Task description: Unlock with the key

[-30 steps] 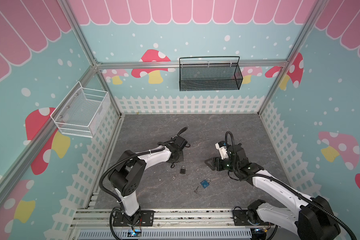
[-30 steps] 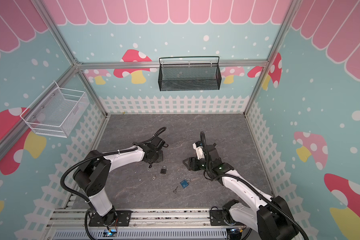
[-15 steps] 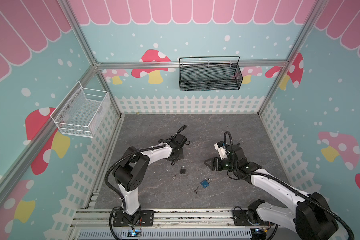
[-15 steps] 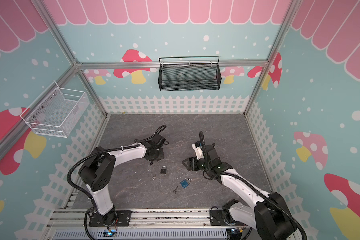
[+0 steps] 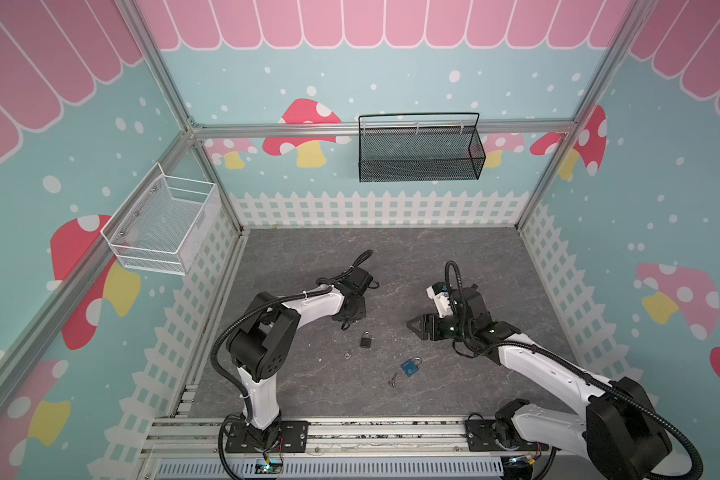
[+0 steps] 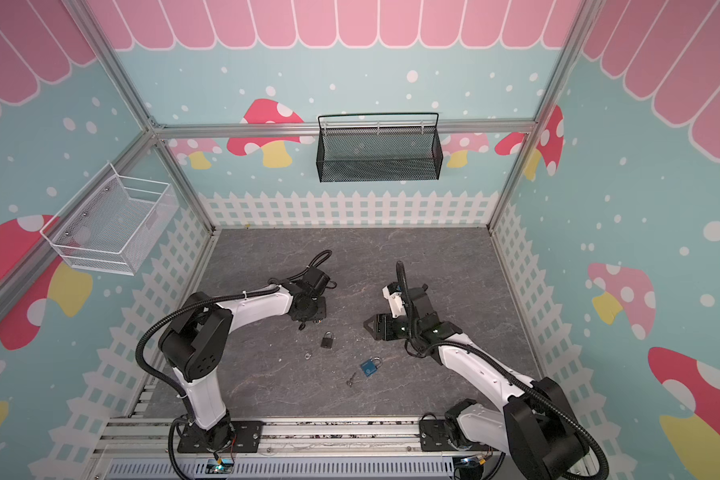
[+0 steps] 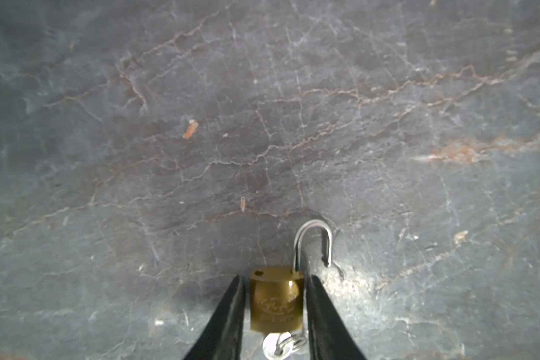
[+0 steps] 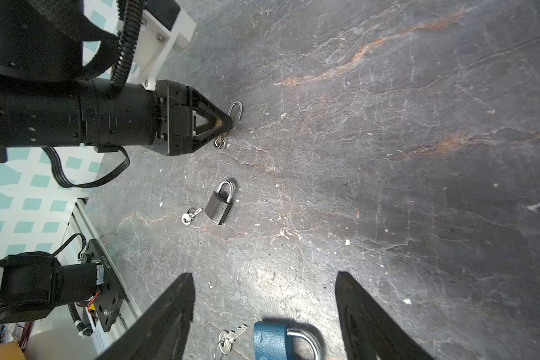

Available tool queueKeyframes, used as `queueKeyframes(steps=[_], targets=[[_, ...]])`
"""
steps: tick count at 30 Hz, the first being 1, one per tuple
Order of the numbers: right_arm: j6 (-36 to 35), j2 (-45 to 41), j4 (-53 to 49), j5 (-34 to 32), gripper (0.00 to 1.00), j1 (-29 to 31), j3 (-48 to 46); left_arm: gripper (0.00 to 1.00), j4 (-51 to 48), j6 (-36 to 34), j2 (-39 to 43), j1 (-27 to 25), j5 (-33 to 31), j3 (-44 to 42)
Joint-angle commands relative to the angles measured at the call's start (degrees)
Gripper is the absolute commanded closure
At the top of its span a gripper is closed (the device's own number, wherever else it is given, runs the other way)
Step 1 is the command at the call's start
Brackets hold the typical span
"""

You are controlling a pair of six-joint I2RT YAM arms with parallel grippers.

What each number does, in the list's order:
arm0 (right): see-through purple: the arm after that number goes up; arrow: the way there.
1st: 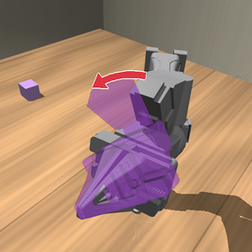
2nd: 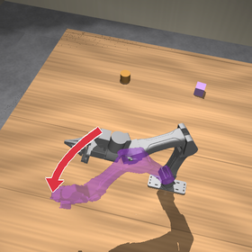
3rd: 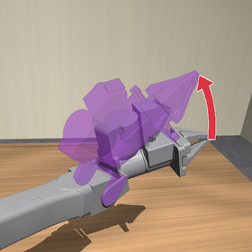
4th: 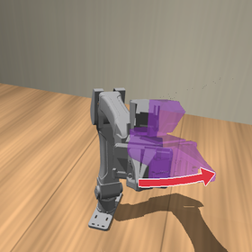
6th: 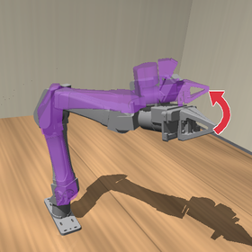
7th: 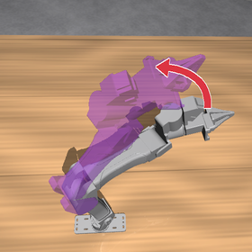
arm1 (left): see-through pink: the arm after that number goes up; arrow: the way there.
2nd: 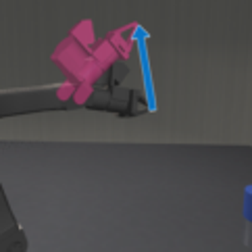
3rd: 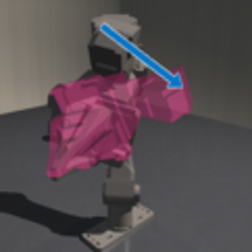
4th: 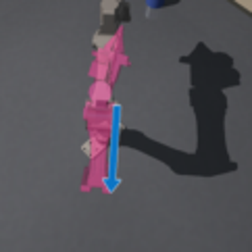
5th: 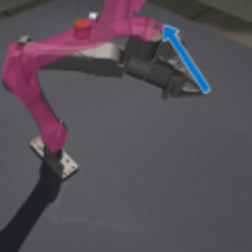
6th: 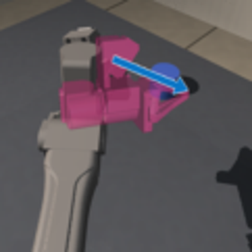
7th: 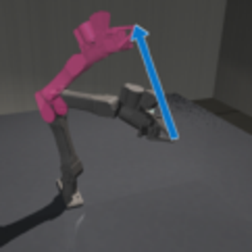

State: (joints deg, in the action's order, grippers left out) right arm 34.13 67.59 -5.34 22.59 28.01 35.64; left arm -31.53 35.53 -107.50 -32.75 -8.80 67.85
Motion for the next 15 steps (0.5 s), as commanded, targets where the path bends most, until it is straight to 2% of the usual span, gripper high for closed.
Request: queueKeyframes(steps=[1,9,15], targets=[[-1.6,0.3,-1.7,0.8,0.26,-0.2,2.3,0.6,-0.8,0.8,3.9,0.6,0.8,-0.6],[-4.0,0.0,-8.7,0.1,0.26,1.2,5.9,0.55,6.0,5.3,19.0,0.2,4.5,-9.6],[-4.2,2.0,-13.5,-1.5,0.27,6.4,9.0,0.54,10.7,9.4,32.0,-1.5,6.6,-19.0]])
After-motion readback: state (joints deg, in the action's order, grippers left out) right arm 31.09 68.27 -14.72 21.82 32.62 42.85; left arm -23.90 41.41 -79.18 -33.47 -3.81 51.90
